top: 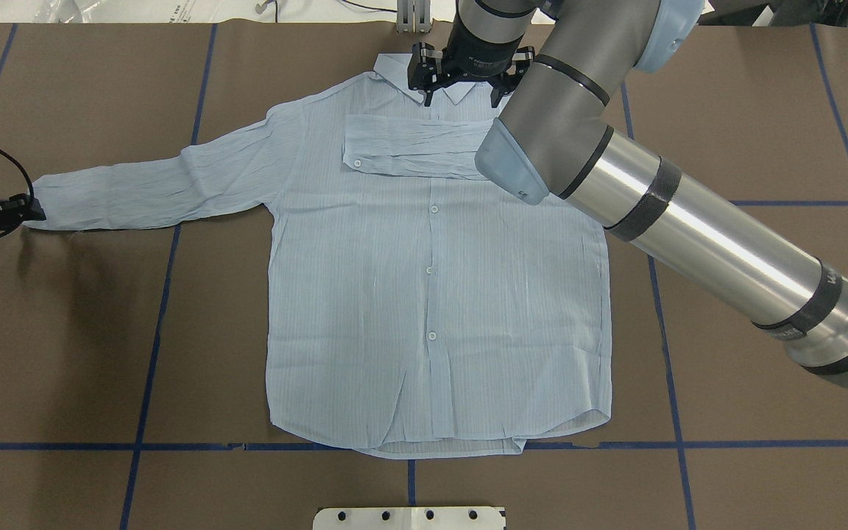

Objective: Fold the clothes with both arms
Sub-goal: 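Lay the sleeve across the chest and release it with the right gripper, then grasp the other sleeve cuff with the left gripper while the right gripper withdraws, then carry the held sleeve across the chest toward the right gripper's side, then lay the sleeve down across the chest and release it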

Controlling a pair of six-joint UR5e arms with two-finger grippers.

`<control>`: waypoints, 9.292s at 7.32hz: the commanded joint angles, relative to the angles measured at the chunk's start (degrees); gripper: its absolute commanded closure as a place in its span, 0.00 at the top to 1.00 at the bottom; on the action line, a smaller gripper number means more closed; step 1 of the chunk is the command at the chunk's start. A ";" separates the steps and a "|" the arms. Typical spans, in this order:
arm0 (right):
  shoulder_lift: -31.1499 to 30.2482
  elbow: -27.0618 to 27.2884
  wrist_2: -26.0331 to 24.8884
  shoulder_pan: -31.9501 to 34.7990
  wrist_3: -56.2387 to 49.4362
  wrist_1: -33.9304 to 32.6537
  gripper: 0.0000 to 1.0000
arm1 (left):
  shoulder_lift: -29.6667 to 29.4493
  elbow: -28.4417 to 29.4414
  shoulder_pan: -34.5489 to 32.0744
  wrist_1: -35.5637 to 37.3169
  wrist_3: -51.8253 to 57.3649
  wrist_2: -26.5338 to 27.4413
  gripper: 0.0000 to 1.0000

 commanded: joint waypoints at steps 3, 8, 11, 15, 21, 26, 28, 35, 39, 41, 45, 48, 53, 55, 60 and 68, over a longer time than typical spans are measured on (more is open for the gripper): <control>0.04 0.06 -0.01 0.00 0.09 0.05 0.99 | -0.03 0.09 0.03 0.17 -0.01 0.09 0.46; 0.04 0.06 -0.01 0.00 0.09 0.05 0.99 | -0.12 0.71 0.30 0.08 -0.01 0.09 0.46; 0.04 0.23 0.08 0.08 0.09 0.05 0.99 | -0.12 0.36 0.30 0.17 0.08 0.09 0.19; -1.71 2.06 0.43 0.35 0.00 -0.04 0.99 | -0.03 -2.52 0.04 0.25 0.26 -0.44 0.00; -25.16 18.50 3.51 11.05 -22.70 -7.57 1.00 | -21.99 -26.71 -0.23 46.28 -1.49 -0.61 0.00; -36.78 18.78 12.48 22.49 -40.16 -9.01 1.00 | -56.75 -3.68 9.13 38.84 -32.96 -5.45 0.00; -37.40 18.43 12.30 22.50 -40.17 -9.01 1.00 | -57.17 4.91 15.65 23.50 -41.56 -4.66 0.00; -38.11 17.99 12.47 22.41 -39.46 -8.92 1.00 | -58.64 12.22 30.76 10.07 -43.43 9.97 0.99; -37.32 18.07 13.79 22.32 -39.37 -8.92 1.00 | -54.44 11.26 30.97 -0.72 -37.63 13.53 1.00; -38.27 17.99 14.23 22.32 -39.11 -4.55 1.00 | -54.35 12.13 30.10 -0.19 -36.49 16.94 1.00; -37.93 18.25 14.23 22.32 -38.58 -3.91 1.00 | -54.70 20.91 26.75 -0.71 -30.07 21.62 1.00; -37.49 17.99 14.06 22.32 -38.58 -3.91 1.00 | -58.81 29.33 27.01 -4.12 -30.06 21.71 1.00; -37.14 17.46 13.97 22.23 -38.67 -4.00 1.00 | -60.76 33.32 28.68 -5.02 -30.06 21.62 1.00; -37.05 17.11 13.88 22.32 -38.67 -4.00 1.00 | -61.90 33.40 29.47 -5.02 -30.06 21.71 1.00; -36.88 16.40 13.88 22.67 -38.67 -4.00 1.00 | -68.65 35.86 30.62 -5.98 -30.06 21.71 1.00; -41.78 27.26 16.52 20.58 -27.54 -3.82 1.00 | -46.42 2.82 26.94 5.68 -27.08 11.78 0.98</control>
